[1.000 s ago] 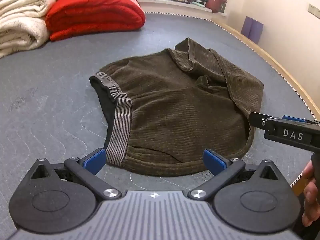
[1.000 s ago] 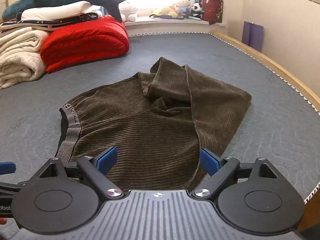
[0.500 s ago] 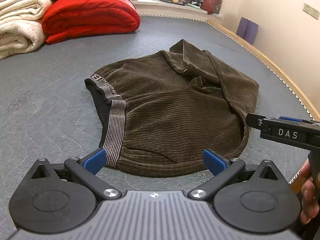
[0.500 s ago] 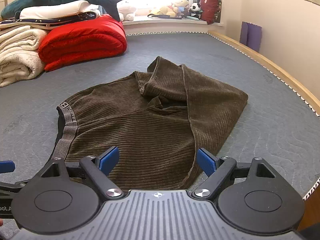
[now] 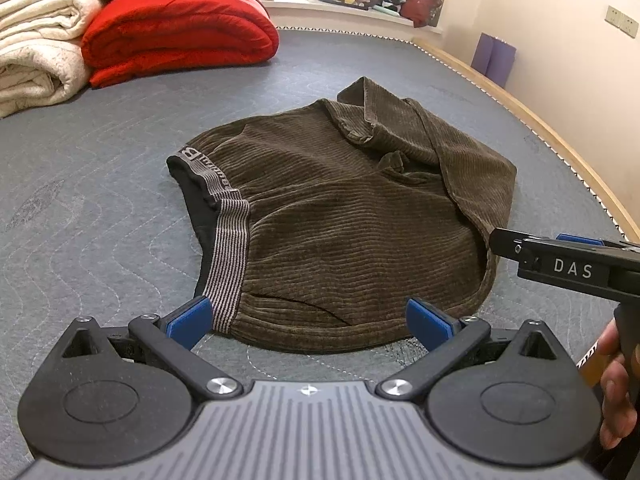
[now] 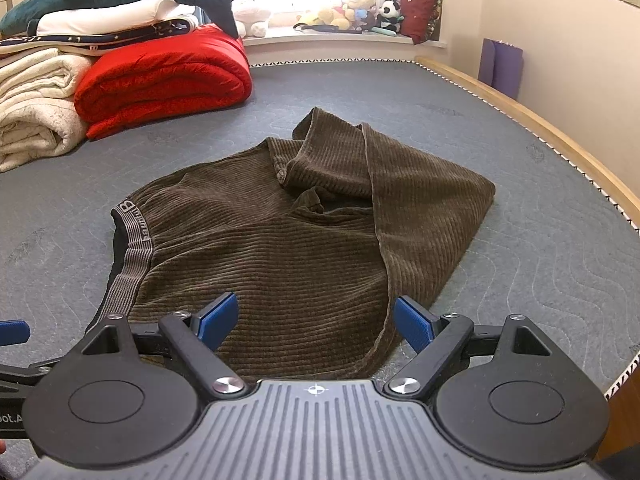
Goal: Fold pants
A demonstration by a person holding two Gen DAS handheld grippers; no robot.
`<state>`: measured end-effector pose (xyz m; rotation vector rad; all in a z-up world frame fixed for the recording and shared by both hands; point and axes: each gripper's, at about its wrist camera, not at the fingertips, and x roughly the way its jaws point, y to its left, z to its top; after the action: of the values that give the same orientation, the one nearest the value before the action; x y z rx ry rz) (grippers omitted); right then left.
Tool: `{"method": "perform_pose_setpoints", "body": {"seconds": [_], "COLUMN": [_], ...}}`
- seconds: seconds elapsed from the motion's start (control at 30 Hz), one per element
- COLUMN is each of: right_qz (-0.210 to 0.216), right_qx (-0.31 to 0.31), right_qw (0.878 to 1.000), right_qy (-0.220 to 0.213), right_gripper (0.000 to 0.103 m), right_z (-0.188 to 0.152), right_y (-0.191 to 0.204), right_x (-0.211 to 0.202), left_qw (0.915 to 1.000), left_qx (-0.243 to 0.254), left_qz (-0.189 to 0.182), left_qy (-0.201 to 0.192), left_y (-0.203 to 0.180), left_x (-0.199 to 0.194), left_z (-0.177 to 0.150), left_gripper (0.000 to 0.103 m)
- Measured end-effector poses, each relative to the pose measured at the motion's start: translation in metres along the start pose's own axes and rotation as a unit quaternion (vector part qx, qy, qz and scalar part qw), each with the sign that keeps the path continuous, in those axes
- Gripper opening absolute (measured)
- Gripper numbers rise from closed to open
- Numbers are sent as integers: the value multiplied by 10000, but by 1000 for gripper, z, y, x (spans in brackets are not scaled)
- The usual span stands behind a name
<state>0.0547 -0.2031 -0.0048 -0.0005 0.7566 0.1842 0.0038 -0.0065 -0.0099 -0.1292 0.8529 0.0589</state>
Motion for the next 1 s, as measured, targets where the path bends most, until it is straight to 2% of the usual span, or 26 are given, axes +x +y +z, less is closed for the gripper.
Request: {"method": "perform_pose_setpoints", "body": {"seconds": [1.0], "right_qz": [14], "right_qx": [-40], "right_qw": [10000], "right_qy": [9], "right_gripper": [87], "right_z": [0], "right_y": [0], "right_x": [-1], "left_qw": [10000], "left_qx": [19], "left_qz": [7], "left_qy": [33], "left_y": [0], "left_x": [1], "left_z": [-1], "left_gripper": [103]}}
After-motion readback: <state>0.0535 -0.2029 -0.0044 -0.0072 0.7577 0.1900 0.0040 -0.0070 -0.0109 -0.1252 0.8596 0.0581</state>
